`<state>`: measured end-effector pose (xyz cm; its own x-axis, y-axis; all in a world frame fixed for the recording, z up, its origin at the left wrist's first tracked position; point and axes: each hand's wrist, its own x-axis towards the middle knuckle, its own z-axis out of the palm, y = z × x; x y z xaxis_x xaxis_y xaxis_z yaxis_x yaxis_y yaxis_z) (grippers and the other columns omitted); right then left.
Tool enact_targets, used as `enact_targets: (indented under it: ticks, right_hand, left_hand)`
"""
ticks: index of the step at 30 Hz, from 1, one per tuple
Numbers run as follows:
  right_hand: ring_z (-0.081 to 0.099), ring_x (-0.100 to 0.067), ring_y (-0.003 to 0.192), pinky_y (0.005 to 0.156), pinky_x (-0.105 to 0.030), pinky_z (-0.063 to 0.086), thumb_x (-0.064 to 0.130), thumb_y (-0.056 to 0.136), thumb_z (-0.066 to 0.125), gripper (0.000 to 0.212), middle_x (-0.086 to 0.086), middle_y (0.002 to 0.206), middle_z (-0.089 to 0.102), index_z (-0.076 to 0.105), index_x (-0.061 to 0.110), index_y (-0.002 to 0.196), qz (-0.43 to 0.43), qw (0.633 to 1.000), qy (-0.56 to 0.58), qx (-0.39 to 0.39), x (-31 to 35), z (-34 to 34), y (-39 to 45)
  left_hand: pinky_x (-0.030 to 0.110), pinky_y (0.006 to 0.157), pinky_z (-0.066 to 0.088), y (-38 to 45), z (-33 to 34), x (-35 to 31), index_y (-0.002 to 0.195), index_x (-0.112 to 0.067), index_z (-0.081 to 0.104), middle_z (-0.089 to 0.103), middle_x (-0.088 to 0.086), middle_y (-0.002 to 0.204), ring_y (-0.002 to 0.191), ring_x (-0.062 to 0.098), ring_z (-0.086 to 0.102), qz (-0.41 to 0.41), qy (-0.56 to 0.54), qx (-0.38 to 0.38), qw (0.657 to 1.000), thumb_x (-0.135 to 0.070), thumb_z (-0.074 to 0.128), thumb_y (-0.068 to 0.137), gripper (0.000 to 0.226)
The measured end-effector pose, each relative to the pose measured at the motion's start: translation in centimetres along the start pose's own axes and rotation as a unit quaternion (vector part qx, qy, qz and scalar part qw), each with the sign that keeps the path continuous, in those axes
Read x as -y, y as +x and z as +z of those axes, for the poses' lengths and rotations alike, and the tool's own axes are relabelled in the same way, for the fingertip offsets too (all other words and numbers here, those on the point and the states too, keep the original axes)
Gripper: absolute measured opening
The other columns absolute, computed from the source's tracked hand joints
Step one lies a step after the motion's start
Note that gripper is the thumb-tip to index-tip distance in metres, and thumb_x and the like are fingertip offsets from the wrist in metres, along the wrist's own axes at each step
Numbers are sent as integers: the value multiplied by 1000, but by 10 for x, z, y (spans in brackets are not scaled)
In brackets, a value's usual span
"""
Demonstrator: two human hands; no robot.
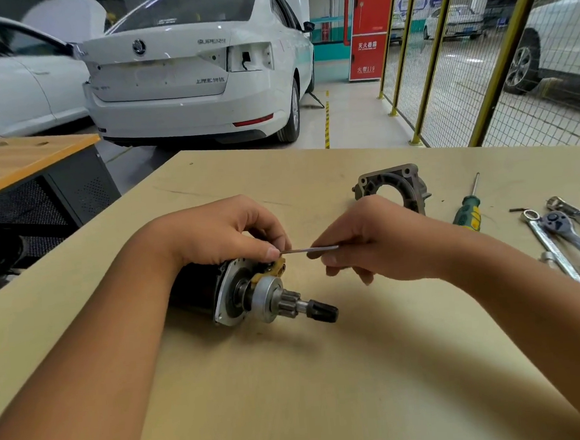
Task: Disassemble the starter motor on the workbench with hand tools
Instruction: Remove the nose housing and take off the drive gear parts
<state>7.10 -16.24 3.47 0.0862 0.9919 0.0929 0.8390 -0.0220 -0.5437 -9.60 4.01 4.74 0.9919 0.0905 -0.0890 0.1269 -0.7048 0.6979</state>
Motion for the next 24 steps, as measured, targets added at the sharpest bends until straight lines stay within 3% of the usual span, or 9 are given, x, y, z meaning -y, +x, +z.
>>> enact_targets:
  ticks: [3, 6, 9, 12, 15, 17, 19, 24]
  right_hand:
    - [65, -10, 48, 50, -28, 57, 15, 98, 62, 19, 8, 81, 73, 78, 18, 108, -8, 999, -37, 4, 3, 9, 2]
    - [63, -13, 46, 50, -34, 58, 18, 100, 58, 20, 4, 77, 72, 77, 20, 107, 4, 999, -27, 16, 5, 19, 4]
    - [65, -14, 48, 49, -29, 56, 21, 96, 63, 13, 2, 73, 73, 74, 18, 103, 50, 999, 8, 12, 2, 17, 4]
    - [64, -22, 53, 49, -31, 53, 10, 85, 69, 18, -7, 76, 75, 72, 9, 103, 112, 976, 169, 75, -2, 4, -1]
    - [62, -26, 57, 52, -33, 52, 29, 86, 71, 31, -17, 86, 75, 72, 2, 102, 116, 947, 267, 134, -1, -2, -6]
    - [64, -27, 57, 54, -36, 54, 37, 95, 65, 35, -17, 87, 76, 72, 3, 100, 110, 950, 263, 126, -2, 1, -6]
    - [66, -27, 58, 57, -40, 57, 33, 101, 59, 31, -13, 87, 76, 71, 4, 104, 91, 962, 230, 113, -2, 2, -5]
    - [66, -28, 58, 56, -41, 56, 35, 91, 71, 30, -12, 85, 75, 73, 11, 108, 42, 972, 227, 48, -1, -3, -6]
  left_hand:
    - [21, 87, 53, 0, 0, 0, 84, -23, 79, 77, -4, 109, 106, 13, 71, -5, 6, -3, 1000, -2, 72, 93, 23]
    - [23, 90, 53, 0, 0, -2, 79, -34, 80, 77, -5, 108, 106, 14, 71, -8, 10, 5, 1000, -6, 72, 95, 32]
    - [27, 90, 52, 0, -1, -3, 79, -42, 78, 76, -2, 108, 102, 13, 70, -4, 16, 14, 1000, -10, 70, 98, 37]
    - [31, 90, 52, 0, -1, -1, 82, -40, 77, 76, 0, 105, 97, 16, 69, -2, 17, 17, 1000, -19, 69, 98, 28]
    - [34, 91, 51, 1, 0, 1, 89, -29, 77, 75, 1, 100, 94, 15, 68, -5, 17, 20, 1000, -24, 66, 96, 13]
    - [36, 92, 53, 2, -1, 3, 96, -21, 77, 76, 2, 99, 94, 16, 68, -6, 24, 16, 1000, -17, 66, 101, 12]
    - [37, 92, 54, 2, -1, 4, 98, -18, 76, 76, 2, 98, 93, 16, 68, -9, 31, 11, 999, -13, 65, 102, 13]
    - [30, 86, 51, 2, -1, 4, 98, -17, 75, 74, -1, 93, 88, 12, 67, -18, 28, 11, 999, -12, 64, 102, 13]
